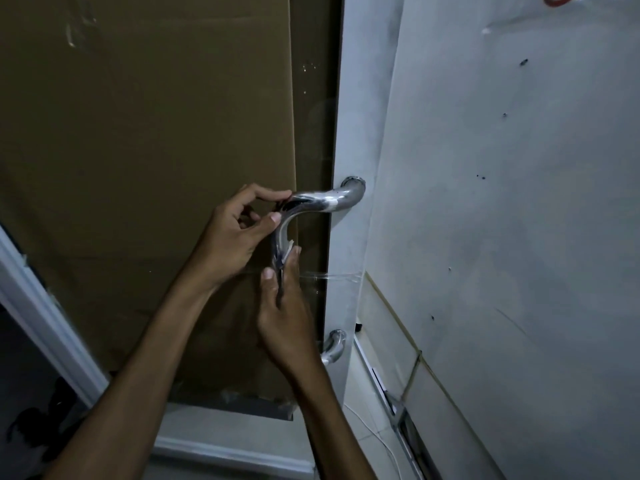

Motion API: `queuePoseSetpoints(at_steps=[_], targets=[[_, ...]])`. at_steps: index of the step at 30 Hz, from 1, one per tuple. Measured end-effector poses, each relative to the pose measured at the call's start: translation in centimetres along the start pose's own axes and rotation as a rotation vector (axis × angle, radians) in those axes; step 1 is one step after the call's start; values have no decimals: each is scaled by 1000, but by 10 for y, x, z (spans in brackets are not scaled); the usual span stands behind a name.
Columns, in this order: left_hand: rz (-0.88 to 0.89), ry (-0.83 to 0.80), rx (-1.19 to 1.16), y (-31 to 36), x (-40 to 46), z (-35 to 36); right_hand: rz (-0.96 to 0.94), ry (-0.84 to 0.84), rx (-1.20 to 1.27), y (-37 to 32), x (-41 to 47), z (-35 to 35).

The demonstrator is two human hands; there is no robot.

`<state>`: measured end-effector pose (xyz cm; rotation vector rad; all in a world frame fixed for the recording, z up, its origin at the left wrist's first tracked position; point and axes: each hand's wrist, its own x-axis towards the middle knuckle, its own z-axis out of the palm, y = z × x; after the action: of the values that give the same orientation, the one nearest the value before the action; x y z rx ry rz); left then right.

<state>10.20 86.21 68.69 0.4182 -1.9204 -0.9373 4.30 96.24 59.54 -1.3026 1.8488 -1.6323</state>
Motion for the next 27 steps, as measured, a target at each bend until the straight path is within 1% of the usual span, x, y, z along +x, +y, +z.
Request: queuePoseSetpoints(at_steps=[5,8,13,16,19,21,23,26,27], targets=[[1,26,-1,1,10,10,-53,-5,-36,9,4,-5],[-8,30,5,3,15,13,22,-7,33,12,18,-12],[-20,37,-4,0,15,14,-36,35,3,21,10,-5],[-4,47,1,-1,14,14,23,30,24,27,17,-6],[11,55,52,2,12,15,-47,88,-21,33,10,0],[34,56,84,7,10,16,-57,102,-27,39,7,2],[73,64,167,9,6,18,-29,103,4,43,6,1],[86,156,470,13,-8,21,-38,127,18,44,-1,4],[89,186,532,14,-13,21,-47,133,20,44,-2,7]])
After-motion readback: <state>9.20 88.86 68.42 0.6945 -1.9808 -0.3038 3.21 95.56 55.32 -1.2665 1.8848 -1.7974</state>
